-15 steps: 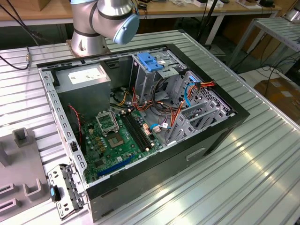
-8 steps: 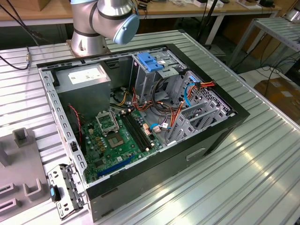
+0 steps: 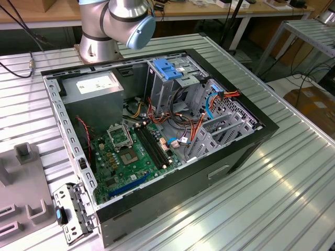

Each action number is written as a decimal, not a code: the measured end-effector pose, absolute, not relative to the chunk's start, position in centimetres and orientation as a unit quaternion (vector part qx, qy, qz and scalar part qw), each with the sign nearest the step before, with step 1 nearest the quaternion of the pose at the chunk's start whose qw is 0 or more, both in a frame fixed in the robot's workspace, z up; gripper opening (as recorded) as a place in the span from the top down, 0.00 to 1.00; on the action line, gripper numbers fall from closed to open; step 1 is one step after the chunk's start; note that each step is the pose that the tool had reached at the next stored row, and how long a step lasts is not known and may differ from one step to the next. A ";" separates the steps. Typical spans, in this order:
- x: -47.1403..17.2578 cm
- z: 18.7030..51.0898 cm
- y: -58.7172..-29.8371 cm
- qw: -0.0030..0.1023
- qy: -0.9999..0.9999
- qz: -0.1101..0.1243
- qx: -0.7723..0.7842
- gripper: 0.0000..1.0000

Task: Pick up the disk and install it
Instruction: 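Pick up the disk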

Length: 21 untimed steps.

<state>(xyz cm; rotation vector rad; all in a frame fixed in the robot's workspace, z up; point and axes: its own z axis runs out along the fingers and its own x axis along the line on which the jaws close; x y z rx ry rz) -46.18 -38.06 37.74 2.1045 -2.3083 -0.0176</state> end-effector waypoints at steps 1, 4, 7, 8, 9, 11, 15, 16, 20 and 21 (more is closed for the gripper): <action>-46.2 37.7 -38.1 0.009 -0.739 -0.006 0.674 0.58; -46.2 37.7 -38.1 0.009 -0.739 -0.006 0.674 0.58; -46.2 37.6 -38.0 0.009 -0.738 -0.005 0.674 0.58; -46.2 37.4 -38.0 0.008 -0.737 -0.005 0.676 0.58; -46.2 37.3 -38.0 0.008 -0.735 -0.004 0.678 0.58; -46.2 37.1 -38.0 0.006 -0.731 -0.003 0.683 0.58; -46.3 36.6 -37.9 0.003 -0.725 0.000 0.689 0.58; -46.3 36.4 -37.9 0.003 -0.724 0.000 0.690 0.57; -46.4 35.9 -37.9 0.001 -0.717 0.002 0.697 0.51; -46.4 35.8 -37.9 0.001 -0.715 0.002 0.699 0.51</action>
